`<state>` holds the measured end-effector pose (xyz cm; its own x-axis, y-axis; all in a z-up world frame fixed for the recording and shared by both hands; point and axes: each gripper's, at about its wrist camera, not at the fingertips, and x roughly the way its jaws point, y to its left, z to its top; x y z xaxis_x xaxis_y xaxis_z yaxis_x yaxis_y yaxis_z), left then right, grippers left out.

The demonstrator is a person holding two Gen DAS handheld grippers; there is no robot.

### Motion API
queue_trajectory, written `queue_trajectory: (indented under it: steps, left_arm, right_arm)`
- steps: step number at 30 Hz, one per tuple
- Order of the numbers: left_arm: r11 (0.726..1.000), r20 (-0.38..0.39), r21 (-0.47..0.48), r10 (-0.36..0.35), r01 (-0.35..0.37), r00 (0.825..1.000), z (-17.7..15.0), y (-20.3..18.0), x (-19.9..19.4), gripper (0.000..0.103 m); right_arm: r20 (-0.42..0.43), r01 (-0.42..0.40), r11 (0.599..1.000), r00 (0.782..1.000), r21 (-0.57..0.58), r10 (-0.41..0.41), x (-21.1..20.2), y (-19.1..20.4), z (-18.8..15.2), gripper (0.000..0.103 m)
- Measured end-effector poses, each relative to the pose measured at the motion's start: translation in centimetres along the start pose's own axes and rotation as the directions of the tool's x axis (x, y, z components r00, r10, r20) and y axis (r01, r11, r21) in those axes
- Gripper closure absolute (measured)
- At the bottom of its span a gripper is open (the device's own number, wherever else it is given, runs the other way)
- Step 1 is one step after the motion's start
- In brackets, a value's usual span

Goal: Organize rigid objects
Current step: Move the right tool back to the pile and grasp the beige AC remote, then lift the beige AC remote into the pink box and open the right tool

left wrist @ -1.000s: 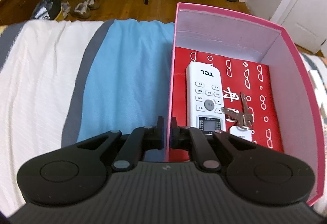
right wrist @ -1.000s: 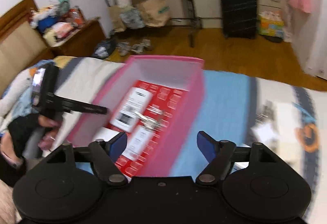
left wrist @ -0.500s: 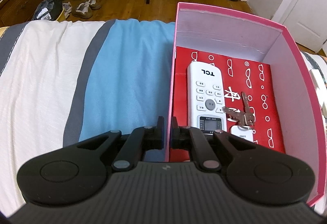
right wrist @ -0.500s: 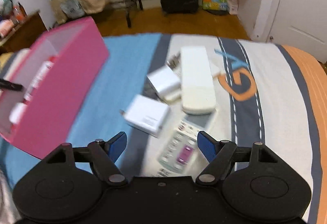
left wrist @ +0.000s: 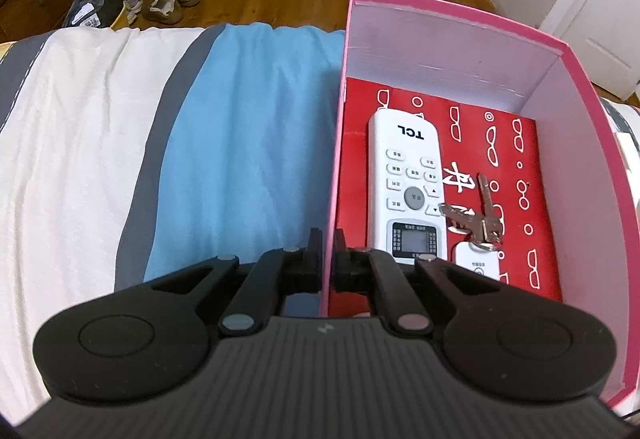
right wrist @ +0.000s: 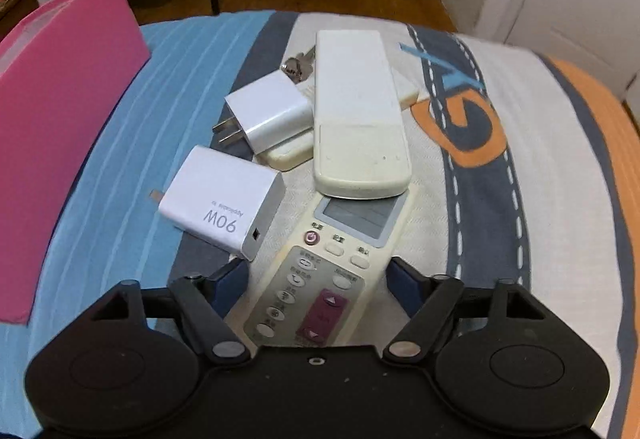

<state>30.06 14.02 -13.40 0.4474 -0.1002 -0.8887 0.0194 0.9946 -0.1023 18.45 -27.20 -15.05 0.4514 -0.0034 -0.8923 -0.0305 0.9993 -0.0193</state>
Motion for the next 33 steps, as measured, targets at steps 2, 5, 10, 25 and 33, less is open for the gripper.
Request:
queue_trajectory:
  steps: [2, 5, 10, 25, 33]
  left_arm:
    - [1.0, 0.002, 0.006, 0.014, -0.014, 1.0, 0.0, -0.3, -0.1, 0.1]
    - [1.0, 0.002, 0.008, 0.021, -0.021, 1.0, 0.0, -0.4, -0.1, 0.099]
    - [1.0, -0.001, 0.005, 0.021, -0.021, 1.0, 0.0, -0.4, -0.1, 0.099]
    - [0.997, -0.011, -0.071, -0.02, 0.019, 1.0, 0.1, 0.7, 0.1, 0.099]
    - [0.998, -0.002, -0.06, -0.002, 0.002, 1.0, -0.1, 0.2, -0.1, 0.099]
  right_arm:
    - [0.007, 0.019, 1.0, 1.0, 0.017, -0.019, -0.9, -0.5, 0.0, 0.038]
    - [-0.025, -0.02, 0.996, 0.999, 0.085, 0.023, -1.9, -1.6, -0.5, 0.041]
    - [-0.063, -0.016, 0.997, 0.998, 0.078, 0.021, -1.6, -1.4, -1.0, 0.038]
    - [0.037, -0.066, 0.988, 0.997, 0.14, 0.061, -4.1, -0.9, -0.9, 0.044]
    - [0.214, -0.167, 0.982, 0.966, 0.094, 0.144, -9.1, 2.5, -0.8, 0.044]
